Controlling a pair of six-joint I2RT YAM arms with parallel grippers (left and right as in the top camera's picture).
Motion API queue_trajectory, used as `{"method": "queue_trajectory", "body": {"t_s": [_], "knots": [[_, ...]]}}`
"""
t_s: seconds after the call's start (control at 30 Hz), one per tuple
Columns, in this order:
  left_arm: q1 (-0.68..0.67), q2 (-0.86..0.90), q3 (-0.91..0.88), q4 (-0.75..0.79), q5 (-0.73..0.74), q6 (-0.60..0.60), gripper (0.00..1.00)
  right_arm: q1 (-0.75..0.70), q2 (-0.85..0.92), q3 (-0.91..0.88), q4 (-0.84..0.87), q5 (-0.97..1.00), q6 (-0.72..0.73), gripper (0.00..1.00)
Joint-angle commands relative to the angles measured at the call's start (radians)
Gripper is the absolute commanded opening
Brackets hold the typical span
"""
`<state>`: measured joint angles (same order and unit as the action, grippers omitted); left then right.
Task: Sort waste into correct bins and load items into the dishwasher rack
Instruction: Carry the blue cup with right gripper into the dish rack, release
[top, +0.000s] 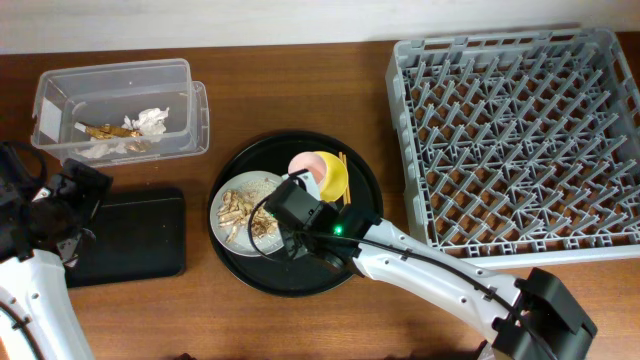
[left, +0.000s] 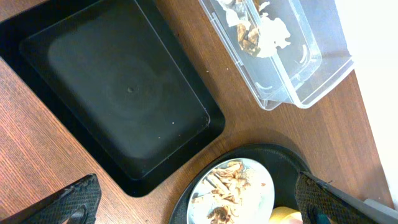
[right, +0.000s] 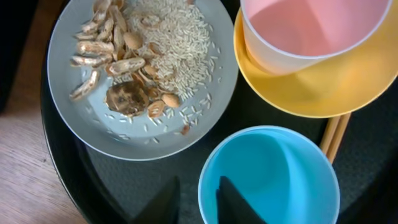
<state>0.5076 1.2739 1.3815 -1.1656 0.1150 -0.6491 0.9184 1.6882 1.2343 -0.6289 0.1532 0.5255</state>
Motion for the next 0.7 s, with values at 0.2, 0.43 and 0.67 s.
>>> {"method": "queue_trajectory", "body": {"t_s": [0.2,0.43,0.67], "knots": [[0.006,0.004,-0.003,-0.002,-0.008,-0.01,0.99,0.012,0.133,0.013,-0.004,0.024,0.007,0.39],[0.006,0.004,-0.003,-0.002,-0.008,-0.01,0.99,0.012,0.142,0.029,-0.024,0.024,0.007,0.21],[0.006,0.004,-0.003,-0.002,-0.008,-0.01,0.99,0.011,0.142,0.159,-0.154,0.024,0.007,0.04]]}}
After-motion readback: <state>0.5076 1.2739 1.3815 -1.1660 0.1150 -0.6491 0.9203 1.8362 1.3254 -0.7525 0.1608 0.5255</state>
